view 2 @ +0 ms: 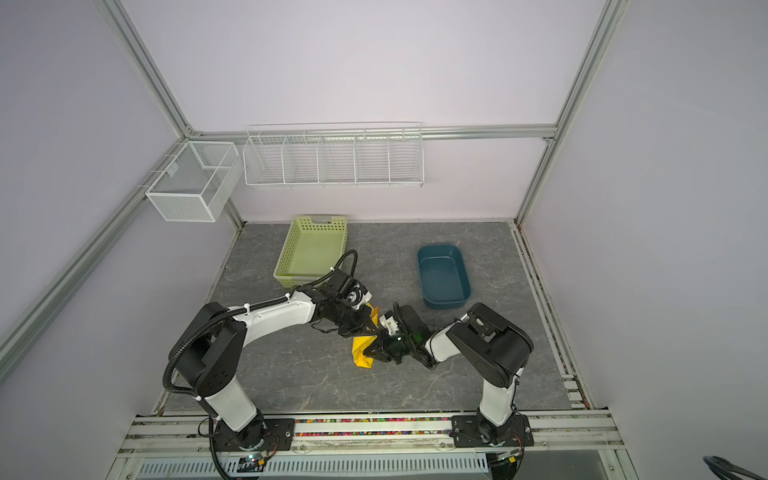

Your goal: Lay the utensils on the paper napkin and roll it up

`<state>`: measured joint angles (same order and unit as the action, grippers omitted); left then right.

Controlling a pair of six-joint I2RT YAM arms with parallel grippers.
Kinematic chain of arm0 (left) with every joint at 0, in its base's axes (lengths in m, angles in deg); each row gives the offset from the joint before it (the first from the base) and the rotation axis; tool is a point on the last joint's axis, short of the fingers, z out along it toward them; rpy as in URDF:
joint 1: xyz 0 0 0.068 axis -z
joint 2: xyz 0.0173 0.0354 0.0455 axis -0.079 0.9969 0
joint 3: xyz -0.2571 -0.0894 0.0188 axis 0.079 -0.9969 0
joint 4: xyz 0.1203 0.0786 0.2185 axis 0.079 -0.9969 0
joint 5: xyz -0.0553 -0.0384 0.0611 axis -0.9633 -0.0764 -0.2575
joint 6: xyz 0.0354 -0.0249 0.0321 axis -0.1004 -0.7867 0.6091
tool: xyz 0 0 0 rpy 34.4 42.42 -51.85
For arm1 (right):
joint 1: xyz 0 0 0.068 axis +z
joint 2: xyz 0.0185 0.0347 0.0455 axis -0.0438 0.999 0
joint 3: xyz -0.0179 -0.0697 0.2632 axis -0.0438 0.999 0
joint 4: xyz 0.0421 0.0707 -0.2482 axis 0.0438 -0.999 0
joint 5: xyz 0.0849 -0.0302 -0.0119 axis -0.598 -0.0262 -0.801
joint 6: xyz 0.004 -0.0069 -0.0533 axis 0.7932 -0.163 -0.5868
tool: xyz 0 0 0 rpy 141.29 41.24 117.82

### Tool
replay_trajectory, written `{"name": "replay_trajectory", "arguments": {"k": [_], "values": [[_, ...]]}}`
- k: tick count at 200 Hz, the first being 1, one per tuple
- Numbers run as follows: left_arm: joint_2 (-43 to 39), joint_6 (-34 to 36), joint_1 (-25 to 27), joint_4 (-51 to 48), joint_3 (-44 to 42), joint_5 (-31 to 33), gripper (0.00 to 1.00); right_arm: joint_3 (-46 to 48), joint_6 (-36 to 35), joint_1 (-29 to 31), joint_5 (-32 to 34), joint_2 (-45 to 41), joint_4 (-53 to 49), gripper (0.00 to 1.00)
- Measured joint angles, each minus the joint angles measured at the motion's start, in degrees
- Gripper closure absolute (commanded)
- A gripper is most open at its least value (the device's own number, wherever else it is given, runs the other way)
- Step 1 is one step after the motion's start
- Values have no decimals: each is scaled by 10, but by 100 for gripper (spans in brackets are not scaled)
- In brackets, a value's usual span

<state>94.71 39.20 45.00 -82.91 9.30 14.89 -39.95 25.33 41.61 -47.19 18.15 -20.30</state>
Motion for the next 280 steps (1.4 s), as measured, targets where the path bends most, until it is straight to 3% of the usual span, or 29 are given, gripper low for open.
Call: {"name": "replay_trajectory", "arguments": {"k": [58,151,189,215,280], "values": [[0,-8,0,4,0,3,100,20,15,-2,11,-20,10,93],[11,-10,0,11,1,4,100,66,22,-3,37,-137,-43,92],[20,-14,0,18,3,4,100,64,17,0,49,-195,-89,75],[25,-17,0,21,4,2,100,46,17,6,53,-197,-107,65],[26,-21,0,26,4,2,100,9,31,24,56,-124,-66,69]]}}
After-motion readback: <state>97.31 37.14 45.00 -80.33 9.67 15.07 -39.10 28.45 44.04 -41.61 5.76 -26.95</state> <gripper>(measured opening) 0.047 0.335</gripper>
